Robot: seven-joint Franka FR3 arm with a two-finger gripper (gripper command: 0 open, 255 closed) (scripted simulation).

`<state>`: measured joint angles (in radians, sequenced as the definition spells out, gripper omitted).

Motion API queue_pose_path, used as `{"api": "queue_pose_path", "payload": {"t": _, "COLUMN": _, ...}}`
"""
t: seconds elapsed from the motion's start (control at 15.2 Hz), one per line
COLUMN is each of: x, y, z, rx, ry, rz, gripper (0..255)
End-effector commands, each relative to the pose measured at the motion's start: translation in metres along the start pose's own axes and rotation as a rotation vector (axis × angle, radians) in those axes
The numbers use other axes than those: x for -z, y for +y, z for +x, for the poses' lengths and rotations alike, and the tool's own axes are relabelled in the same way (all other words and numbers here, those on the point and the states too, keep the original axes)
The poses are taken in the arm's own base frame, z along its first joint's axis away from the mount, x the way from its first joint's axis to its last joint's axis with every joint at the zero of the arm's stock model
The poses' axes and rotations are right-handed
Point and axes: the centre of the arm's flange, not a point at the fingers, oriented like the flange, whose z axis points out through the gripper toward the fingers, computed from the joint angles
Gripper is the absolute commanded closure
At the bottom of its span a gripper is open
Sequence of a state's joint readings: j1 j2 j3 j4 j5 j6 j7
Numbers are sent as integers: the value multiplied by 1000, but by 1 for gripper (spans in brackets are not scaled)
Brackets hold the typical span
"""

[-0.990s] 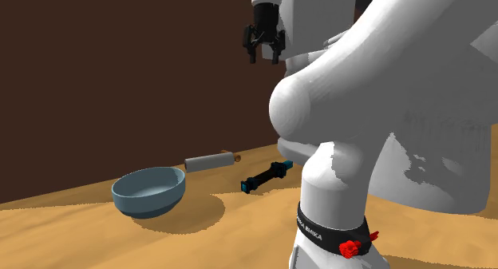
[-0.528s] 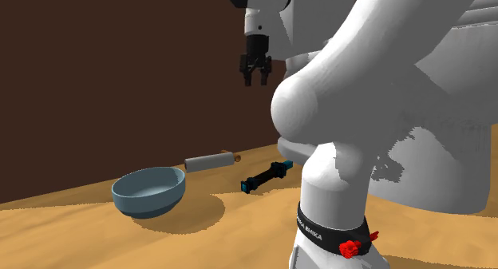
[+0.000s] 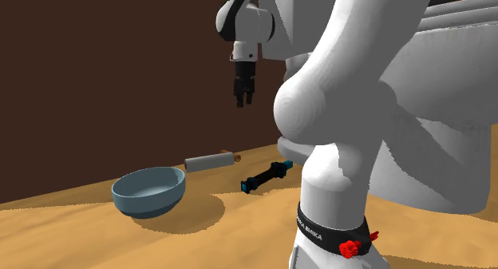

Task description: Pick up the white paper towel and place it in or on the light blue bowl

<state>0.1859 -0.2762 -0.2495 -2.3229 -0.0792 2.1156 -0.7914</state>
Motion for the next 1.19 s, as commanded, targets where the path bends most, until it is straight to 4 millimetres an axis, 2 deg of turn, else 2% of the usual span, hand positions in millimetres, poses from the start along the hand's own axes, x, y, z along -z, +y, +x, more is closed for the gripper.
{"api": "queue_pose_path", "payload": {"t": 0.0, "x": -23, "y": 8, "z": 18, "rx": 85, "ry": -1, "rz": 3, "gripper": 0}}
{"api": "queue_pose_path", "payload": {"t": 0.53, "x": -106, "y": 16, "z": 83, "rx": 407, "ry": -6, "rz": 18, "gripper": 0}}
{"api": "queue_pose_path", "payload": {"t": 1.12, "x": -200, "y": -2, "z": 154, "rx": 769, "ry": -11, "rz": 35, "gripper": 0}}
